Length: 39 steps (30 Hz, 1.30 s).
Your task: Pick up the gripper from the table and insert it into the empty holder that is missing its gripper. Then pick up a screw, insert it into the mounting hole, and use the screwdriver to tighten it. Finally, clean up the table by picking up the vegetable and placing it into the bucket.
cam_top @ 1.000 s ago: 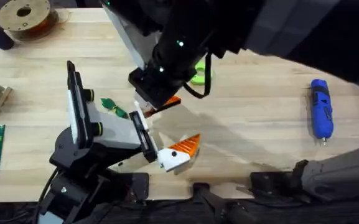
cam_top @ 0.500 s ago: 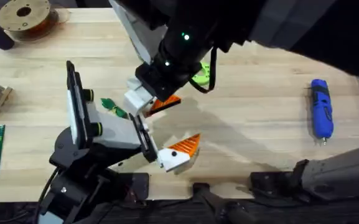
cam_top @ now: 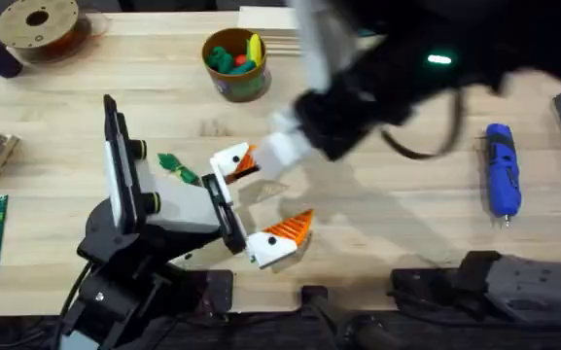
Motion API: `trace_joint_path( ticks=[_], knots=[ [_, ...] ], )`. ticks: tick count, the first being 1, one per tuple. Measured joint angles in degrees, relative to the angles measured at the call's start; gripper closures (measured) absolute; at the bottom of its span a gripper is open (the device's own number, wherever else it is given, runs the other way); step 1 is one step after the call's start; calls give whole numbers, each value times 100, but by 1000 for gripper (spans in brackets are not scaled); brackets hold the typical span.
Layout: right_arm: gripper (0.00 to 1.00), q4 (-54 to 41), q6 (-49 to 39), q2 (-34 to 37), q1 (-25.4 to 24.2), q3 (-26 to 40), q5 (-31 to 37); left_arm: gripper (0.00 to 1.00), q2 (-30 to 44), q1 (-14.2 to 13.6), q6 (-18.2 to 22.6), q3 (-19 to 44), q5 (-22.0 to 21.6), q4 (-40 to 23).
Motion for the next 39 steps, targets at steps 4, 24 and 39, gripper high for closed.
trace_joint_path(
  ticks=[4, 24, 39],
  knots=[
    [100, -8, 22, -899, -361, -679, -286, 14, 1, 0, 9, 0, 0, 0],
    [96, -291, -35, -3565, -480, -1969, -1449, 990, 1, 0, 35, 0, -4, 0],
    [95, -349, 96, -2994, -536, -1995, -584, 992, 1, 0, 35, 0, -4, 0]
  ],
)
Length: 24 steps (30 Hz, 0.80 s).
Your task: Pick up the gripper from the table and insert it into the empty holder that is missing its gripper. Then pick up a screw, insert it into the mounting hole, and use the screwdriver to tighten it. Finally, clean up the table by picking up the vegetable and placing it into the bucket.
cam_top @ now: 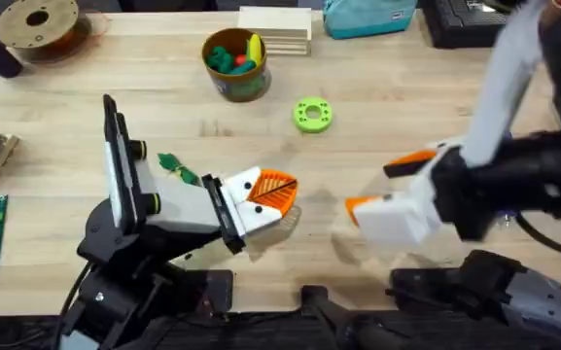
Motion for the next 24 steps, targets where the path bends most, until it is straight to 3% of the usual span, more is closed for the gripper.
trace_joint_path(
  ticks=[5, 13, 14, 24],
  knots=[
    [94, 20, 159, 301, -760, 0, 665, 992, 0, 0, 0, 0, 1, 0],
    [94, -92, 127, 506, -2747, -17, 2373, 992, 0, 0, 0, 0, 0, 0],
    [94, 36, -201, 536, -3402, -17, 2583, 992, -1, 0, 0, 0, 0, 0],
    [92, 1219, -1318, 1743, -5954, -17, 2813, 992, 0, 0, 0, 0, 2, 0]
  ],
)
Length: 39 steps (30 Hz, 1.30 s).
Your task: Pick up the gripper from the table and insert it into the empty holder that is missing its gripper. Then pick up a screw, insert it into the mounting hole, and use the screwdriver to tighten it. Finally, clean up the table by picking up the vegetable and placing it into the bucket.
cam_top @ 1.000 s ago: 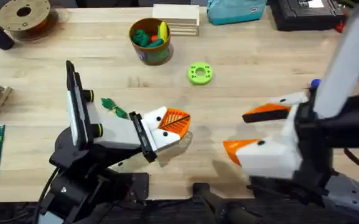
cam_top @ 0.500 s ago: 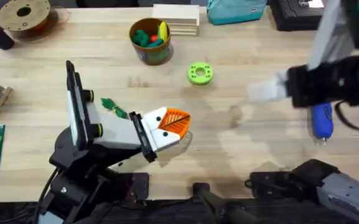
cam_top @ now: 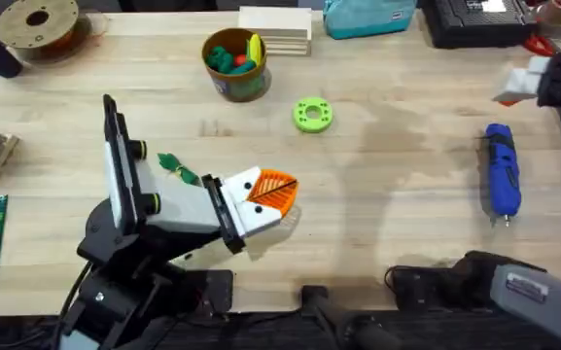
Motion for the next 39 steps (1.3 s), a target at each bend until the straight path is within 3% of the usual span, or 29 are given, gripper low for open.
trace_joint_path(
  ticks=[5, 18, 25, 37, 39],
  knots=[
    [92, 273, -134, 681, -597, 0, 20, 992, 0, 0, 0, 0, -1, 0],
    [90, 347, -818, 2286, -1151, 0, -448, 992, -1, 0, 0, 0, -1, 0],
    [86, 338, -1245, 2614, -1513, 0, -1050, 992, 0, 0, 0, 0, 0, 0],
    [88, 489, -1474, 3176, -1813, 0, -1229, 992, -2, 0, 0, 0, -2, 0],
    [157, 512, -1522, 3176, -1811, 0, -1258, 992, 0, 0, 0, 0, -2, 0]
  ],
)
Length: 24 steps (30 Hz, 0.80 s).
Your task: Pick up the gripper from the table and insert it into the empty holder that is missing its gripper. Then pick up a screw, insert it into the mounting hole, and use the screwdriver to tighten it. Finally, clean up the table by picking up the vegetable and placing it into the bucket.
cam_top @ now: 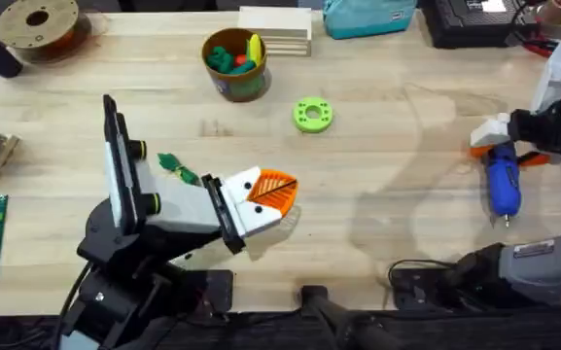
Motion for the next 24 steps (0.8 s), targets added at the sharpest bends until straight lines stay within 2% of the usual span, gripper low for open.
trace_joint_path(
  ticks=[5, 6, 7, 14, 18, 24],
  knots=[
    [839, 72, -26, 18, 2, 0, -14, 992, -1, 0, 0, 0, 2, 0],
    [944, 72, -24, 32, -7, 0, -13, 992, 0, 0, 0, 0, 0, 0],
    [974, 70, -1, 33, -4, 0, -18, 992, 0, 0, 0, 0, 0, 0],
    [972, 20, -8, -179, -4, -33, -217, 992, -1, 0, 0, 0, 0, 0],
    [972, 48, 27, -833, 0, -62, -338, 992, 0, 0, 0, 0, 2, 0],
    [972, 221, 181, -2228, 56, -63, -383, 992, 0, 0, 0, 0, 2, 0]
  ],
)
